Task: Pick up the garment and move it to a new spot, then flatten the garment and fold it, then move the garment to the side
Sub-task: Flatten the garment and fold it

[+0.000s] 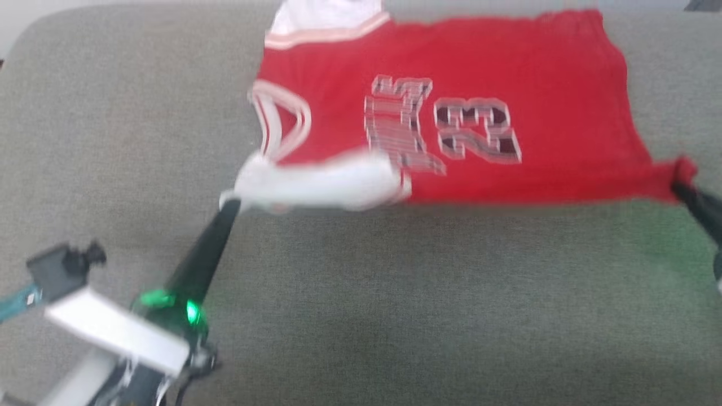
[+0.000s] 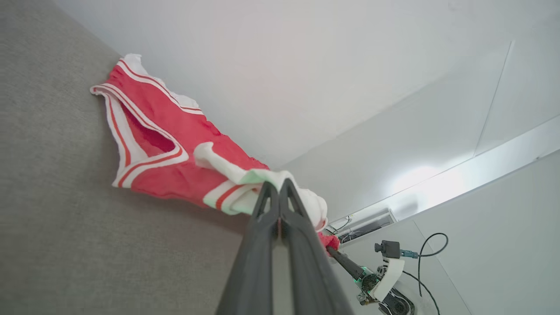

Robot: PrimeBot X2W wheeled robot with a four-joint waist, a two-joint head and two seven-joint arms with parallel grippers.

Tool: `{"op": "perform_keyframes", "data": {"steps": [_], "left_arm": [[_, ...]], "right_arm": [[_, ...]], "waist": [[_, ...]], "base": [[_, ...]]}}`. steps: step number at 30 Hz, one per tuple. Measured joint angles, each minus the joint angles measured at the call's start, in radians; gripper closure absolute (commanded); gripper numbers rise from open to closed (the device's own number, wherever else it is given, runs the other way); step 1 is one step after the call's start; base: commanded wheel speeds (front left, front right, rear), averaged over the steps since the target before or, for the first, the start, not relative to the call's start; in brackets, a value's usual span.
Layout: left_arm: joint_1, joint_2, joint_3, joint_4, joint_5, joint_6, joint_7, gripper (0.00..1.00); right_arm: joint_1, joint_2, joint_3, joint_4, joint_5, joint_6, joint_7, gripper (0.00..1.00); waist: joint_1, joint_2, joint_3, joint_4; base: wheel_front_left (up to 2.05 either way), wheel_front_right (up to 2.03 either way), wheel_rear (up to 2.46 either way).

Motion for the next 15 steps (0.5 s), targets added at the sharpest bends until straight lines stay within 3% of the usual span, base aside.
{"op": "perform_keyframes", "data": {"steps": [9,15], "left_arm": [[0.312,0.065,0.084,-0.222,0.061,0.000,-0.007,1.00],[0.289,0.060,0.087,-0.220,0.088,0.000,0.002,1.00]], "right_arm": [[0.357,-0.091,-0.163,-0.203,0.023,0.000,-0.006,1.00],[0.443,-0.067,-0.301,-0.259,0.001,0.000,0.018,1.00]], "waist": [[0.0000,0.0000,-0.012,-0.026],[0.0000,0.0000,-0.013,-0.029]], "base": [[0.00,0.00,0.00],[0.00,0.00,0.00]]}}
